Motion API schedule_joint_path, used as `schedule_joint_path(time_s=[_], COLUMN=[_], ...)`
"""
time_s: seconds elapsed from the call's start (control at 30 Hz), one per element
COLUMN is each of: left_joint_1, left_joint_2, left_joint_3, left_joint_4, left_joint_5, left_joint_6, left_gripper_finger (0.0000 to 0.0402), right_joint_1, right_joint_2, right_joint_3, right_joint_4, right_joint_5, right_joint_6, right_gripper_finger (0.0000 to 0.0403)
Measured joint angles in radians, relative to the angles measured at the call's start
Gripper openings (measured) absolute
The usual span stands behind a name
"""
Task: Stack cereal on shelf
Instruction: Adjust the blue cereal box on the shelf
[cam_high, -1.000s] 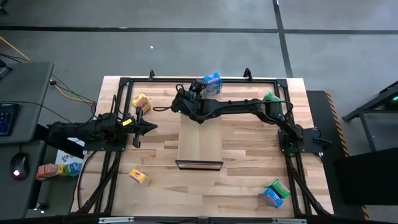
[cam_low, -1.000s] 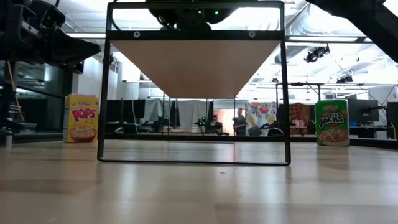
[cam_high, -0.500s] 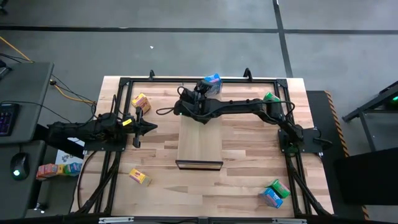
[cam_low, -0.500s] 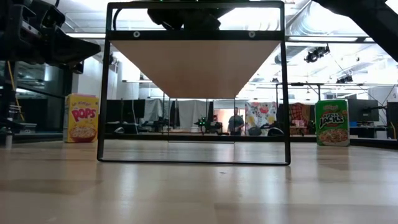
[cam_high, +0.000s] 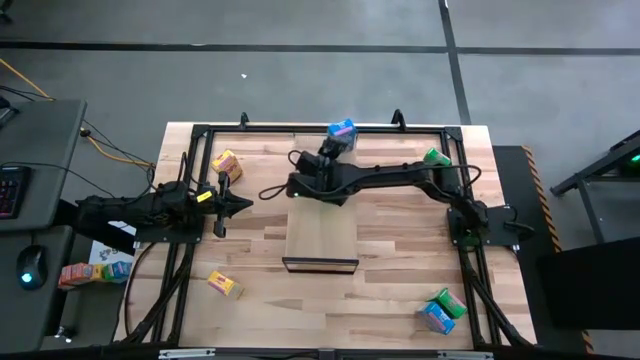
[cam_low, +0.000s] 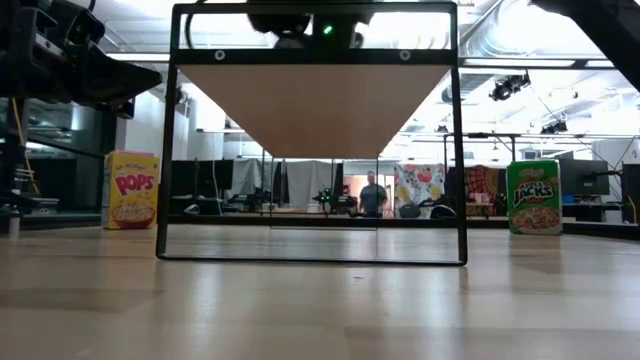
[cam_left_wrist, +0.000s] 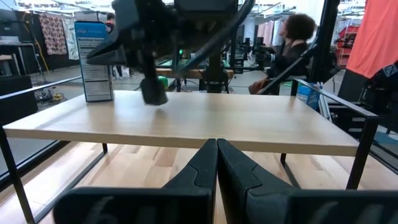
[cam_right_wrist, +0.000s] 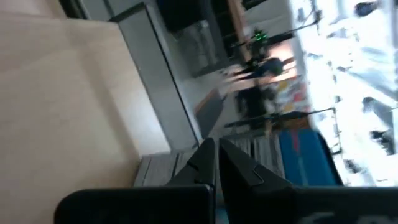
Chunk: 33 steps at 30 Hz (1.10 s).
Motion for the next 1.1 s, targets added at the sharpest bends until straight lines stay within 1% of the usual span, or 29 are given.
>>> schedule_joint_path(time_s=[0.03,0.07,0.2,0.3,0.43,0.8,0.87,0.93,0.97,1.0,1.07,1.1], left_joint_1=[0.000,0.000,0.000,0.000,0.000,0.000,0.000,0.000,0.000,0.000,0.000,0.000], left_joint_2=[0.000,0.000,0.000,0.000,0.000,0.000,0.000,0.000,0.000,0.000,0.000,0.000], left_joint_3=[0.000,0.000,0.000,0.000,0.000,0.000,0.000,0.000,0.000,0.000,0.000,0.000], left_joint_4=[0.000,0.000,0.000,0.000,0.000,0.000,0.000,0.000,0.000,0.000,0.000,0.000], left_joint_5=[0.000,0.000,0.000,0.000,0.000,0.000,0.000,0.000,0.000,0.000,0.000,0.000], left_joint_6=[0.000,0.000,0.000,0.000,0.000,0.000,0.000,0.000,0.000,0.000,0.000,0.000], left_gripper_finger=[0.0003,0.0003,0.0003,0.0003,0.0003,0.0003,0.0003,0.0003,0.0003,0.0003,0.0003,0.0003], right_joint_1=[0.000,0.000,0.000,0.003,0.016,0.053,0.054,0.056,0.058,0.059,0.066,0.070], right_joint_2=[-0.014,-0.026,-0.049,-0.060,-0.063,-0.063,-0.063,-0.064,-0.071,-0.096,-0.170,-0.219], right_joint_3=[0.000,0.000,0.000,0.000,0.001,0.001,0.001,0.000,-0.016,-0.053,-0.137,-0.183], right_joint_4=[-0.053,-0.090,-0.254,-0.355,-0.446,-0.445,-0.480,-0.573,-0.585,-0.572,-0.557,-0.559], right_joint_5=[-0.028,-0.034,-0.032,-0.032,-0.043,-0.023,-0.021,0.006,0.031,0.042,0.019,0.009], right_joint_6=[0.047,0.084,0.206,0.284,0.354,0.331,0.336,0.394,0.432,0.434,0.428,0.452], right_gripper_finger=[0.0000,0.0000,0.0000,0.0000,0.0000,0.0000,0.0000,0.0000,0.0000,0.0000,0.0000,0.0000])
